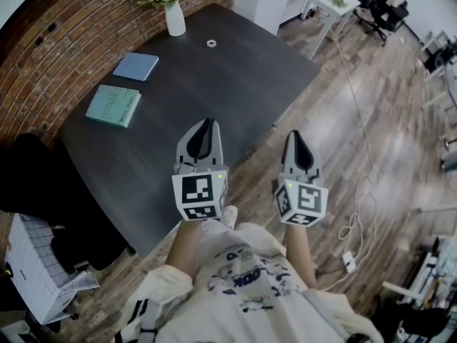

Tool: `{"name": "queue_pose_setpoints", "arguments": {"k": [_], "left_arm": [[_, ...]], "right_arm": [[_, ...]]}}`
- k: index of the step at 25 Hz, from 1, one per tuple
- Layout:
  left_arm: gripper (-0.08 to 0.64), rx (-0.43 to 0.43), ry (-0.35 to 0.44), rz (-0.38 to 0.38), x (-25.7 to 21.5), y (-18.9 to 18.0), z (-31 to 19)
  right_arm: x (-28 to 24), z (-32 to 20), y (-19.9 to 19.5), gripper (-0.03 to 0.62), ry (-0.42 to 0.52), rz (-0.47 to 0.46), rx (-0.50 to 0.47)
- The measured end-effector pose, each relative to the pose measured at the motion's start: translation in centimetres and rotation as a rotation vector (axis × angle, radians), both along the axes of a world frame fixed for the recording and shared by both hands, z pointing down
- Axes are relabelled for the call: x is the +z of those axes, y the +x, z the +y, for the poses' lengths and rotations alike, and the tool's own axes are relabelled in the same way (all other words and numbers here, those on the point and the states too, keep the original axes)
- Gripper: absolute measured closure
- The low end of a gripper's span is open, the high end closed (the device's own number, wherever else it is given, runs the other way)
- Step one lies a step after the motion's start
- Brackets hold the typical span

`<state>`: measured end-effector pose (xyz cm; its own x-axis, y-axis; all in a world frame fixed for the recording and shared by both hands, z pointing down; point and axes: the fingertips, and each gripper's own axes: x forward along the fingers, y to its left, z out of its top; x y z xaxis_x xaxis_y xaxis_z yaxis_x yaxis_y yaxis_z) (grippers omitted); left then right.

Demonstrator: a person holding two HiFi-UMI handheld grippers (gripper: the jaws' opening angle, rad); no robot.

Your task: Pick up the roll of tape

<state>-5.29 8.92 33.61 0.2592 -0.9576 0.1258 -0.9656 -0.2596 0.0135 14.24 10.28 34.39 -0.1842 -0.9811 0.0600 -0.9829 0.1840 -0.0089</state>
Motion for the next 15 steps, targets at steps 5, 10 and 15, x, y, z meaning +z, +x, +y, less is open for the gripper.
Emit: {"name": "queue_pose_setpoints", "arguments": {"k": [5, 10, 15], "left_arm": [[0.518, 0.002, -0.015, 0.012, 0.2, -0.7, -3.5], [0.500, -0.007, -0.037, 0.020, 0.9, -1.0, -6.4], [0.474, -0.028, -0.058, 0.015, 1.8, -0.8, -9.3]], "right_arm": [[0.0, -3.4, -0.5, 0.589, -0.015, 0.011, 0.000], [0.5, -6.2, -0.5, 0.589, -0.030, 0.017, -0.008], [1.4, -9.2, -0.2, 0.589, -0.043, 0.023, -0.028]]}}
